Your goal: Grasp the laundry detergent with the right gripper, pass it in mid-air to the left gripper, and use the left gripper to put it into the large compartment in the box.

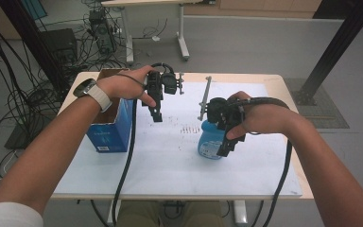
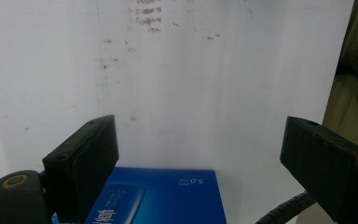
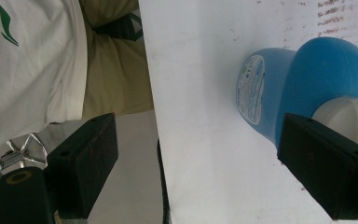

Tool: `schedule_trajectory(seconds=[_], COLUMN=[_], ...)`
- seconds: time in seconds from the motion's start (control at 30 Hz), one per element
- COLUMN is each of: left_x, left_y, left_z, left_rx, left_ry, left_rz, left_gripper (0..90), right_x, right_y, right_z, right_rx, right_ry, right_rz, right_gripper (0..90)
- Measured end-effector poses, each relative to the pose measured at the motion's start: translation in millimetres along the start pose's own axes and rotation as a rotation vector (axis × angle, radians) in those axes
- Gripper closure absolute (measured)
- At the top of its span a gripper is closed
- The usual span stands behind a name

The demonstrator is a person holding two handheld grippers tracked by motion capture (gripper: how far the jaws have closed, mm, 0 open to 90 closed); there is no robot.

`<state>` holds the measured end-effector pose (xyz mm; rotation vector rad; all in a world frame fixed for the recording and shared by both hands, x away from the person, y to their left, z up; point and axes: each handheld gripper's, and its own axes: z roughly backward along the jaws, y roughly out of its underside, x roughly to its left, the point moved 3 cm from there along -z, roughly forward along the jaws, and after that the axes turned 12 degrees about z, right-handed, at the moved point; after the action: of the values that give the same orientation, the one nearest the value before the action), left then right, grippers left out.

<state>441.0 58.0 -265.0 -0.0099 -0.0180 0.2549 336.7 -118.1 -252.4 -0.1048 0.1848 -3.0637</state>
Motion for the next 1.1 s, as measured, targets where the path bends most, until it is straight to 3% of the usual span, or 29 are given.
schedule_trajectory(seconds=[1.1], left_x=[0.2], left_y=[0.8], left_z=[0.4], left_rx=[-0.021], left_ry=[-0.005], left_rz=[0.008], left_gripper=[10.7], right_x=[1.3], right_y=[6.5], right_z=[25.2], right_rx=[-0.044], right_ry=[0.062], right_rz=[0.005], right_gripper=[10.3])
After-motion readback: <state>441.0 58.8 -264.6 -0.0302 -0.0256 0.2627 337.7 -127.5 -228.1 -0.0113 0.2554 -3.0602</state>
